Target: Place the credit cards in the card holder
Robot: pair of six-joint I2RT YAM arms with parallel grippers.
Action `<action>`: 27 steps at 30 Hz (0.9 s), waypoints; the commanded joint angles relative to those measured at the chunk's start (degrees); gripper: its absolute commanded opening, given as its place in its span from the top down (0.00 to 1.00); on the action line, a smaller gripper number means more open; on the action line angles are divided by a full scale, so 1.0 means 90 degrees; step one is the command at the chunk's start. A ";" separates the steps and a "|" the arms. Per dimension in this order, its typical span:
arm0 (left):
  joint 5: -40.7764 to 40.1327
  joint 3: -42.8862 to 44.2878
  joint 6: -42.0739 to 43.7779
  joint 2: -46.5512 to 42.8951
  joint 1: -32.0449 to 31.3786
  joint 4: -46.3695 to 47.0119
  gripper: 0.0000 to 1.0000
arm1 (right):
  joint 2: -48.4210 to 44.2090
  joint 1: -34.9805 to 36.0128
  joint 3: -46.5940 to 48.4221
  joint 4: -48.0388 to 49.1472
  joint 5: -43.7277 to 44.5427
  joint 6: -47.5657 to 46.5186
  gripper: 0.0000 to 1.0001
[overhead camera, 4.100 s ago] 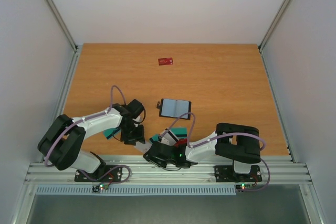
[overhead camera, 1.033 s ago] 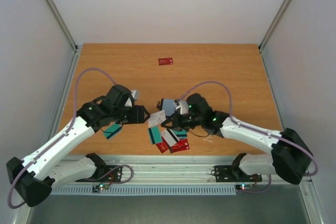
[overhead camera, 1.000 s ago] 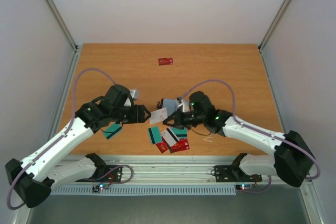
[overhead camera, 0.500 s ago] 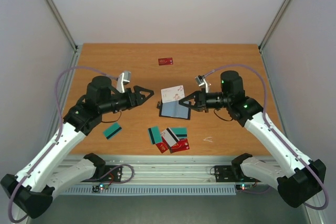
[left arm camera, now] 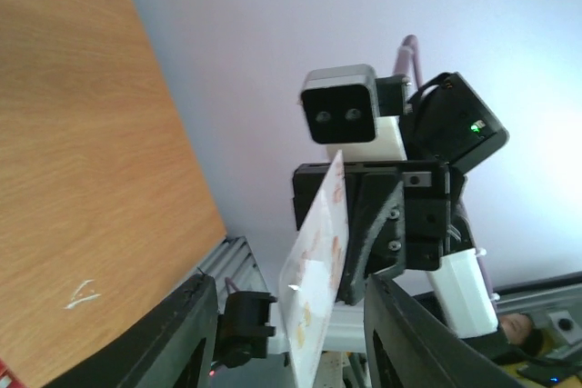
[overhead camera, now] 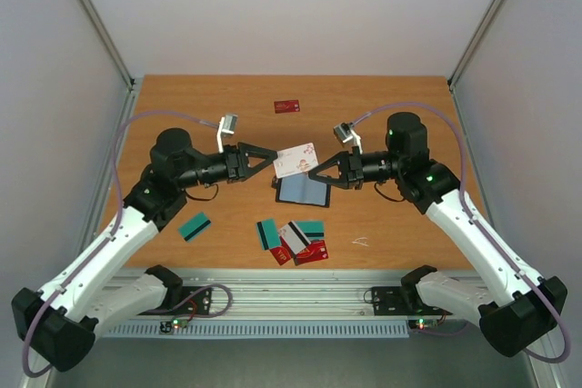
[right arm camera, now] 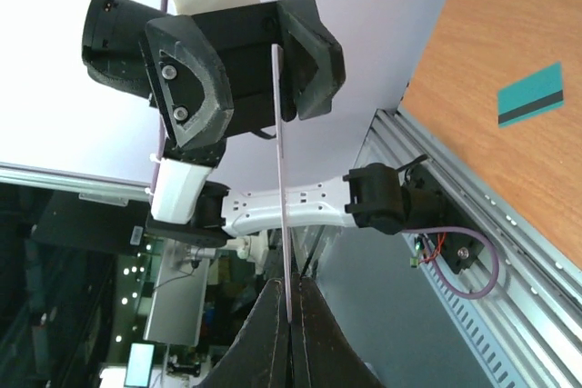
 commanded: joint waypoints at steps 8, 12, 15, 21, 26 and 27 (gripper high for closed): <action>0.0928 0.0066 -0.0503 0.0456 -0.0001 0.1443 0.99 | 0.0205 -0.0025 0.0606 -0.0411 -0.0436 -0.0266 0.99; 0.0258 0.0171 -0.0580 0.0363 -0.0006 0.1130 1.00 | 0.0267 -0.0028 0.0848 -0.0838 0.0098 -0.0341 0.71; -0.0581 0.0132 -0.0989 0.0197 -0.0065 0.1302 1.00 | 0.0137 0.0031 0.0819 -0.0951 0.1320 0.0084 0.45; -0.1550 -0.0039 -0.1992 0.0330 -0.0255 0.2226 1.00 | 0.0037 0.0541 0.0895 0.0017 0.3173 0.1088 0.47; -0.1844 0.0442 -0.2227 0.0812 -0.0616 0.2552 1.00 | 0.0270 0.1056 0.1335 0.0066 0.4138 0.1337 0.52; -0.2044 0.0488 -0.2229 0.0856 -0.0709 0.2558 1.00 | 0.0300 0.1153 0.1466 0.0036 0.4332 0.1337 0.53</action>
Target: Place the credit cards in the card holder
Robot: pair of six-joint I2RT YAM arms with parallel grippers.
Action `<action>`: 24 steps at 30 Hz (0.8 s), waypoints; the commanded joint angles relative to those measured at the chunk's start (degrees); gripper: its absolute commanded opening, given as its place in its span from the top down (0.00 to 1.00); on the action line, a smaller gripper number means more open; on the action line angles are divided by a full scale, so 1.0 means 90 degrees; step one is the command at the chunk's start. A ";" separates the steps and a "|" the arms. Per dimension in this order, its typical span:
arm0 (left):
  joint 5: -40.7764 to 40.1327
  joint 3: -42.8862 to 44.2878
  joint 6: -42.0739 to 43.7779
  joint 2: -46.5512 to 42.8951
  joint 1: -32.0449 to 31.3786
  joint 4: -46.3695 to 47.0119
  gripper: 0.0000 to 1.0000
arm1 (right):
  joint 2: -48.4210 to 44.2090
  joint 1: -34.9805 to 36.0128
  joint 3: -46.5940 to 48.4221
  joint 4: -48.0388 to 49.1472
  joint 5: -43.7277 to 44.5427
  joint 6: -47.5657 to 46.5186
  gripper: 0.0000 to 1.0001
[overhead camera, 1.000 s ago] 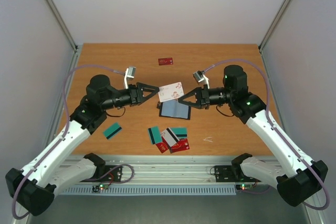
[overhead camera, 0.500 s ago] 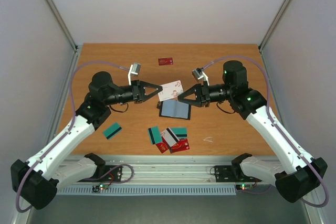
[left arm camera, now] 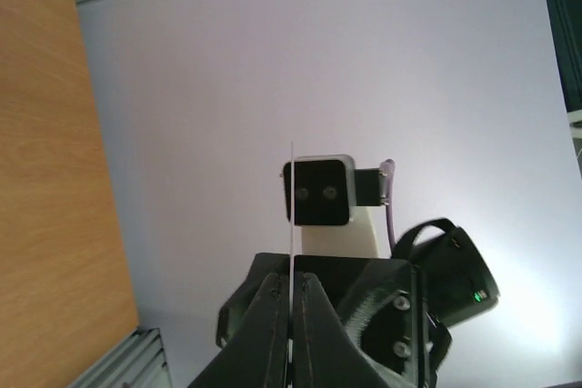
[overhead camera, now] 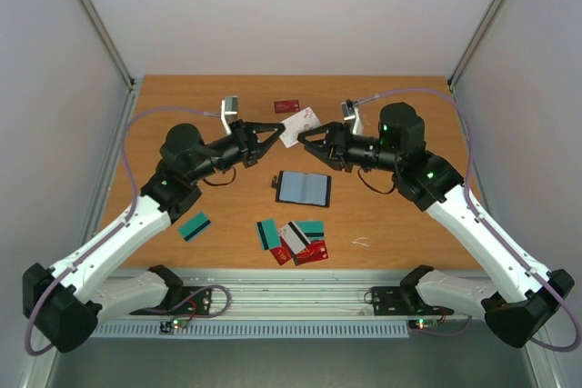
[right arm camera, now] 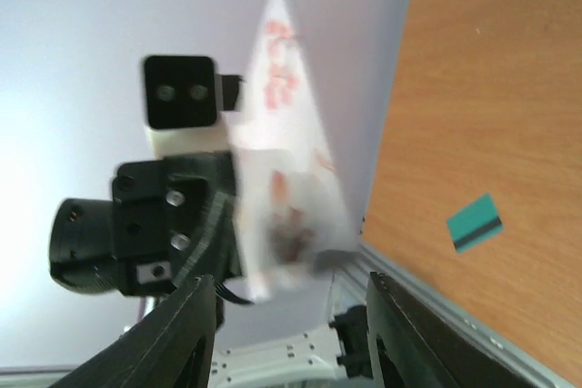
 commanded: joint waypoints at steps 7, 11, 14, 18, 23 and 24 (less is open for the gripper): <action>-0.1545 0.0463 -0.0538 0.0219 -0.0589 0.0619 1.00 | 0.0155 0.0846 0.0930 0.0040 0.2296 0.0353 0.67; -0.1732 0.0426 -0.0591 0.0084 -0.0602 0.0503 1.00 | 0.0133 0.0877 0.0879 0.0103 0.2535 0.0370 0.68; -0.1764 0.0404 -0.0665 0.0062 -0.0660 0.0498 1.00 | 0.0212 0.0881 0.0912 0.0198 0.2614 0.0390 0.69; -0.1904 0.0361 -0.0722 0.0005 -0.0708 0.0430 1.00 | 0.0285 0.0901 0.0998 0.0273 0.2810 0.0380 0.72; -0.1896 0.0404 -0.0757 0.0085 -0.0756 0.0515 1.00 | 0.0452 0.0906 0.1139 0.0339 0.2856 0.0381 0.73; -0.1928 0.0398 -0.0749 0.0080 -0.0762 0.0505 1.00 | 0.0453 0.0915 0.1137 0.0356 0.2903 0.0386 0.74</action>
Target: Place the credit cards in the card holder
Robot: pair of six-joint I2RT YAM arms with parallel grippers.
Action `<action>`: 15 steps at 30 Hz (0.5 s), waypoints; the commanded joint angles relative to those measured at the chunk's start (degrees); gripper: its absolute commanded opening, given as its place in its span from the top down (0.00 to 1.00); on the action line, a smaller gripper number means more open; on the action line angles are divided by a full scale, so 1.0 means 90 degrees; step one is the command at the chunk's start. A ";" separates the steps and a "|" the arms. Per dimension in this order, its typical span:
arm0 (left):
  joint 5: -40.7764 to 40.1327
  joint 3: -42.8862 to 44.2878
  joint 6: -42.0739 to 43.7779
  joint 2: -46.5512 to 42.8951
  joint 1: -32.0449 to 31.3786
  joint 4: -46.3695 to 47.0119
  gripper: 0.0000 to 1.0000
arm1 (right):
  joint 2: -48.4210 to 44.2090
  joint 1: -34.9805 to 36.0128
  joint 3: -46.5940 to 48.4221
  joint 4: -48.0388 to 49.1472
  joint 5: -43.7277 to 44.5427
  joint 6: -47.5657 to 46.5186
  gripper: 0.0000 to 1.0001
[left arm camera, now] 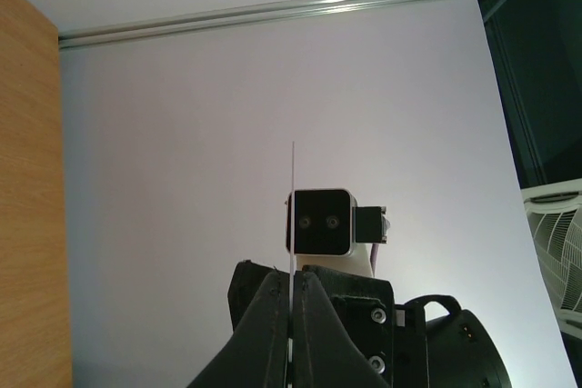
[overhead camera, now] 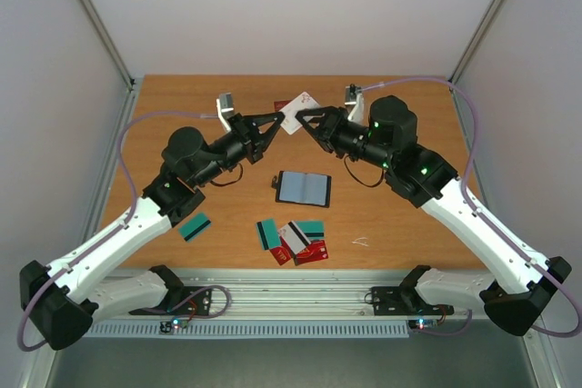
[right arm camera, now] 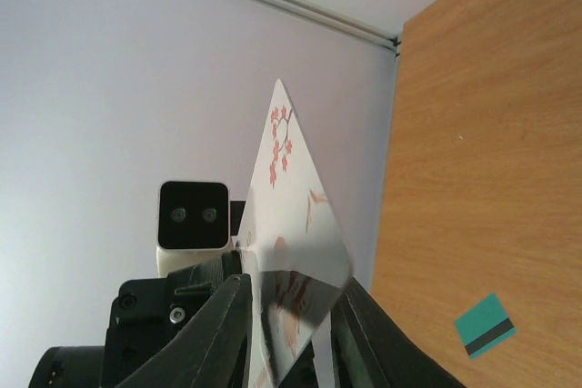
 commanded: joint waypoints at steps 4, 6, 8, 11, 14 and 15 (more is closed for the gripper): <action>-0.0337 0.0039 -0.0018 -0.0118 -0.0088 0.0229 1.00 | 0.0012 0.0064 0.0258 0.0230 0.0460 -0.0001 0.78; -0.0380 0.0035 -0.0030 -0.0124 -0.0088 0.0187 1.00 | 0.0037 0.0062 0.0269 0.0220 0.0441 -0.0001 0.81; -0.0375 0.0056 -0.0040 -0.0111 -0.0087 0.0152 1.00 | 0.0063 0.0066 0.0269 0.0238 0.0409 0.0004 0.82; -0.0374 0.0043 -0.0040 -0.0104 -0.0088 0.0118 1.00 | 0.0102 0.0061 0.0293 0.0249 0.0361 -0.0031 0.85; -0.0357 0.0030 -0.0060 -0.0092 -0.0087 0.0112 1.00 | 0.0185 0.0066 0.0366 0.0247 0.0227 -0.0059 0.88; -0.0334 0.0031 -0.0060 -0.0078 -0.0088 0.0126 1.00 | 0.0223 0.0060 0.0397 0.0244 0.0176 -0.0088 0.90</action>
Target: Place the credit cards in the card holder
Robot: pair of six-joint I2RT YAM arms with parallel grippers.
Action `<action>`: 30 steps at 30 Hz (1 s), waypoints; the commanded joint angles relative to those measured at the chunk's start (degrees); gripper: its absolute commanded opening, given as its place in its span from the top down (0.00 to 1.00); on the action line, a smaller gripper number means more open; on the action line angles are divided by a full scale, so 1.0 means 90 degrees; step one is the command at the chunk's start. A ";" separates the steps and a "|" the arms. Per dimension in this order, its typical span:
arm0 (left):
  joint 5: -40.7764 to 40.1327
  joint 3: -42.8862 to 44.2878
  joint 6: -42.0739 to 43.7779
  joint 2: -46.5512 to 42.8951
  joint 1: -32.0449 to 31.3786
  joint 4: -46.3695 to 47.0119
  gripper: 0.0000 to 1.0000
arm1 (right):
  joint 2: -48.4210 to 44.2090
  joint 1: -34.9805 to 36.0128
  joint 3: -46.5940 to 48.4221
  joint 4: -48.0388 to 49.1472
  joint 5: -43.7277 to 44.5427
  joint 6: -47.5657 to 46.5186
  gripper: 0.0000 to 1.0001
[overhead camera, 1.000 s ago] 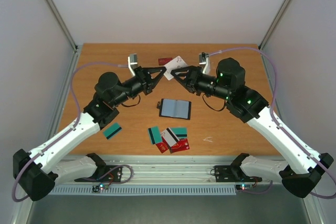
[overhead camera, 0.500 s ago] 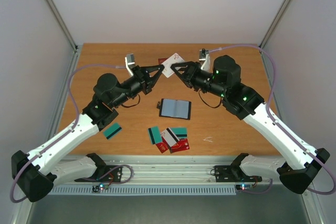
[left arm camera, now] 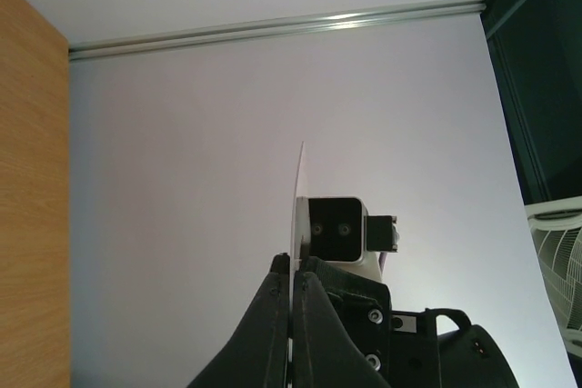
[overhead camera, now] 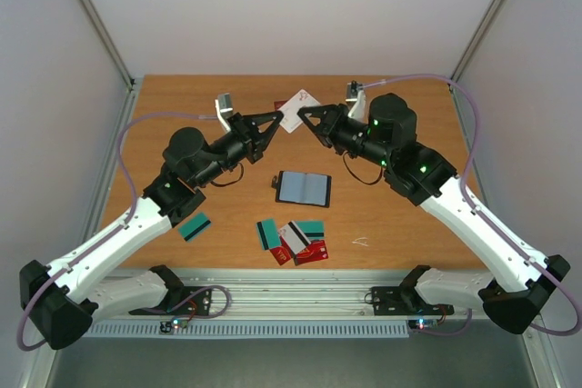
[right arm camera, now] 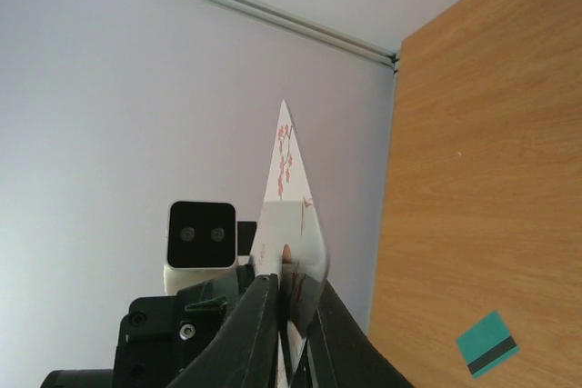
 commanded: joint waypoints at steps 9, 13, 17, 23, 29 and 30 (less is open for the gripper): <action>-0.0027 -0.0052 0.0194 -0.0185 -0.0046 -0.0247 0.75 | 0.0130 -0.0238 0.0389 0.0014 -0.0627 -0.0291 0.99; -0.0178 -0.0129 0.0670 -0.0480 -0.0047 -0.1283 0.57 | 0.0040 -0.1178 0.0290 -0.0413 -0.1854 -0.0391 0.99; -0.0249 0.0552 0.2091 -0.0441 -0.0036 -0.3736 0.53 | -0.0036 -0.2267 0.0314 -0.1460 -0.3010 -0.1051 0.99; -0.0037 0.1475 0.3947 0.0374 -0.0033 -0.5972 0.53 | 0.0163 -0.3402 0.0166 -0.2858 -0.4229 -0.2481 0.99; 0.0819 0.2024 0.5213 0.1956 0.0042 -0.6482 0.54 | 0.0804 -0.3658 -0.0249 -0.3557 -0.4617 -0.3754 0.99; 0.0772 0.2135 0.5296 0.2260 0.0099 -0.6553 0.56 | 0.0899 -0.3659 -0.0409 -0.3444 -0.4717 -0.3824 0.99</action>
